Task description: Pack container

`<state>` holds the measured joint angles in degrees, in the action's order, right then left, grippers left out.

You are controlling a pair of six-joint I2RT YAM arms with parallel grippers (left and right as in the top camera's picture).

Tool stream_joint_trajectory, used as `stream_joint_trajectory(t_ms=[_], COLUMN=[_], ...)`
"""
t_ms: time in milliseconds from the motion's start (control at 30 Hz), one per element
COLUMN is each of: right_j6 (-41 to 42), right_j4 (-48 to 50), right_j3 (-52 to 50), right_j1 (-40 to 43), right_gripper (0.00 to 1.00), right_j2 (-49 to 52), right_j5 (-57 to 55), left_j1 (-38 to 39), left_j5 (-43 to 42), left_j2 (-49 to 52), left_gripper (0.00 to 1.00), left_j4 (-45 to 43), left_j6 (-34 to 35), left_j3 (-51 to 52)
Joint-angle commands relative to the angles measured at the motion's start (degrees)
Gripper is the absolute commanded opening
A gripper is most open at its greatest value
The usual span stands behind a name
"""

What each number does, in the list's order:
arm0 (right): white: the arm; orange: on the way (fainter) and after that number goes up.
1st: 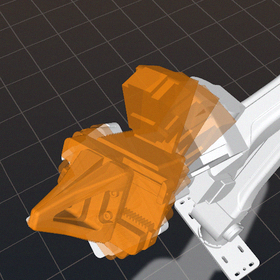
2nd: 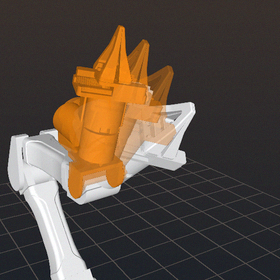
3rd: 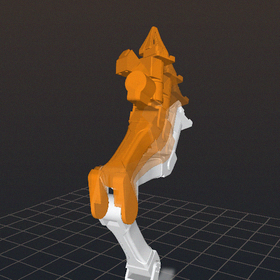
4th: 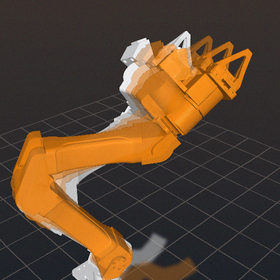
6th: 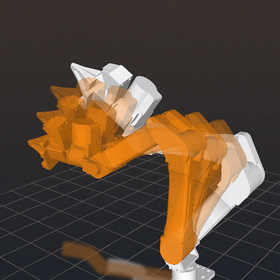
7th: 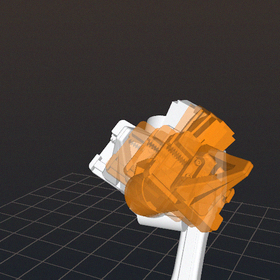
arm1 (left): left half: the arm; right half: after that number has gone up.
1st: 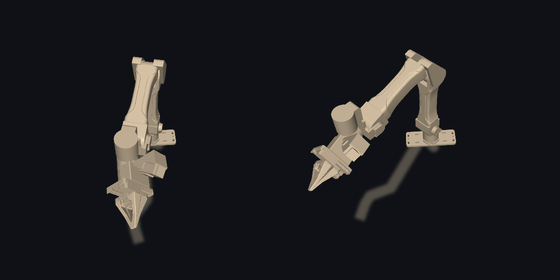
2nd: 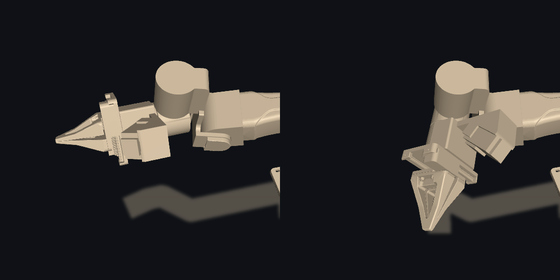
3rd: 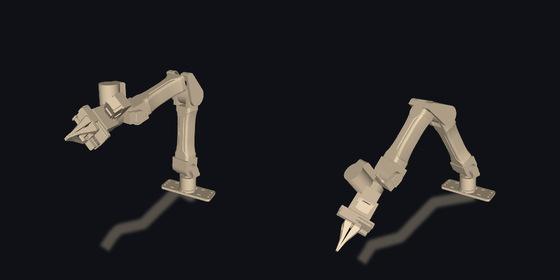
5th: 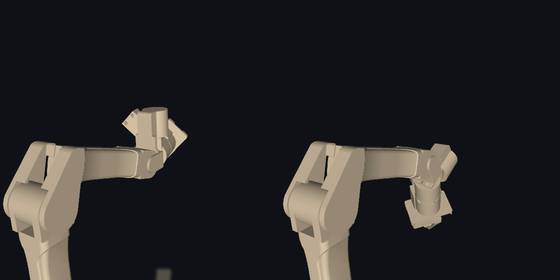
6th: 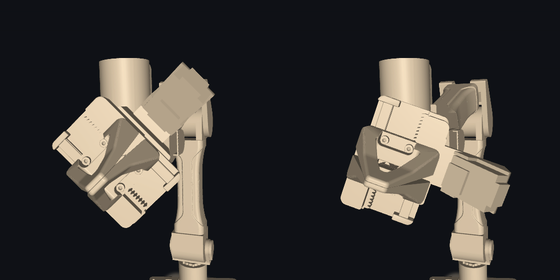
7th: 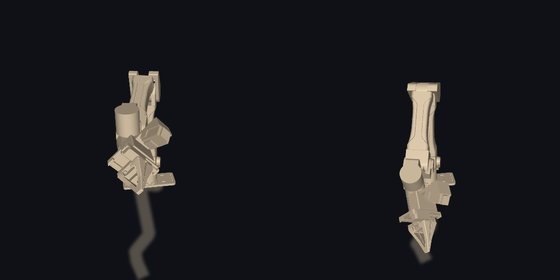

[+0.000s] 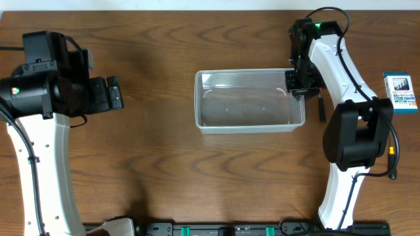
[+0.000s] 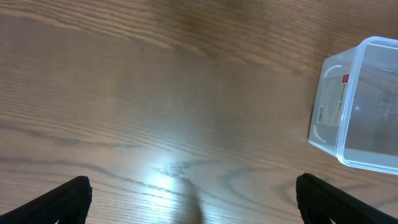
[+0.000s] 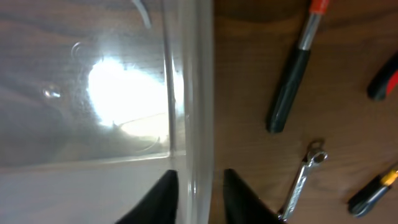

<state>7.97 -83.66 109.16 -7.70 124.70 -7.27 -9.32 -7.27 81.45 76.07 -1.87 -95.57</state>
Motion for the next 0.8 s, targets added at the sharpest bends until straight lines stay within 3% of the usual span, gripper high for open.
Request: stream_joint_trajectory(t_ms=[0, 67, 433, 500, 533, 567, 600, 767], right_j6=[-0.7, -0.3, 1.1, 1.4, 1.3, 0.9, 0.6, -2.2], right_j4=[0.1, 0.1, -2.4, -4.0, -4.6, -5.4, -6.0, -7.7], right_j3=[-0.5, -0.5, 2.2, 4.2, 5.2, 6.6, 7.8, 13.3], right_j1=[0.6, 0.6, 0.6, 0.6, 0.7, 0.9, 1.1, 3.5], right_gripper=[0.36, 0.42, 0.44, 0.52, 0.66, 0.95, 0.99, 0.99], right_j2=[-0.7, -0.7, -0.8, -0.8, -0.8, -0.8, -0.8, -0.9], right_j5=[-0.9, -0.9, 3.2, 3.0, 2.9, 2.6, 2.6, 2.8], left_j1=[-0.3, -0.3, -0.3, -0.3, -0.3, -0.3, -0.3, -0.3], left_j5=[0.5, 0.5, 0.5, 0.5, 0.5, 0.5, 0.5, 0.5], left_j2=[0.2, 0.2, 0.2, 0.2, 0.2, 0.2, 0.2, 0.2], left_gripper=[0.98, 0.98, 0.98, 0.98, 0.98, 0.98, 0.98, 0.98], left_j4=[0.2, 0.2, 0.2, 0.2, 0.2, 0.2, 0.2, 0.2], left_j6=[0.2, 0.2, 0.2, 0.2, 0.2, 0.2, 0.2, 0.2], left_j3=[-1.0, -1.0, -1.0, -1.0, -1.0, -1.0, -1.0, -1.0])
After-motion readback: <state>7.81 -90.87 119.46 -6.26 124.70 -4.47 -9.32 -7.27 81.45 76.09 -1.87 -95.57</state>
